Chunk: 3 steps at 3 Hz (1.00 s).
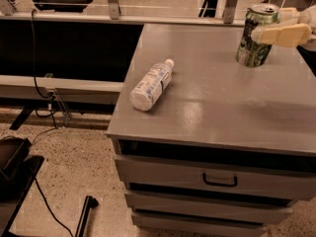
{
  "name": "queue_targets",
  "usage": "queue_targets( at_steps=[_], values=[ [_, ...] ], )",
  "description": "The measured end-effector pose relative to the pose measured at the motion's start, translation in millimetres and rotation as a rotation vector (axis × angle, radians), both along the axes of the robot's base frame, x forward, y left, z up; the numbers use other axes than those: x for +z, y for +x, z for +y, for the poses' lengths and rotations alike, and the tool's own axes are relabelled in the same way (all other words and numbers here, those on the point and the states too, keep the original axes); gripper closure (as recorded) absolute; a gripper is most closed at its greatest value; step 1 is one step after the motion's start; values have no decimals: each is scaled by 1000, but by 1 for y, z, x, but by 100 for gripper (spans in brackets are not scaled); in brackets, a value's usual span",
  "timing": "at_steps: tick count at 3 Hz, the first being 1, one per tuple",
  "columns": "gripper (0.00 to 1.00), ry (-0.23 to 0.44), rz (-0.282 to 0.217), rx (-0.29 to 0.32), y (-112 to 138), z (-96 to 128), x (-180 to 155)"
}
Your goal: Place green can upright
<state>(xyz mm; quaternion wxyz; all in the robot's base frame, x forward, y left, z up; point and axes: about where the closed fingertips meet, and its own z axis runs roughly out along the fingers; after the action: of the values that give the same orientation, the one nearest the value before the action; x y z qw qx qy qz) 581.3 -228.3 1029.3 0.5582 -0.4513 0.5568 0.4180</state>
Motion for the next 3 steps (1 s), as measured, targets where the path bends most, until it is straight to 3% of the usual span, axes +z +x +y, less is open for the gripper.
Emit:
queue_targets(
  at_steps=[1, 2, 3],
  values=[
    [100, -107, -30, 31, 31, 0, -71],
    [100, -209, -141, 116, 96, 30, -153],
    [89, -210, -145, 118, 97, 30, -147]
  ],
)
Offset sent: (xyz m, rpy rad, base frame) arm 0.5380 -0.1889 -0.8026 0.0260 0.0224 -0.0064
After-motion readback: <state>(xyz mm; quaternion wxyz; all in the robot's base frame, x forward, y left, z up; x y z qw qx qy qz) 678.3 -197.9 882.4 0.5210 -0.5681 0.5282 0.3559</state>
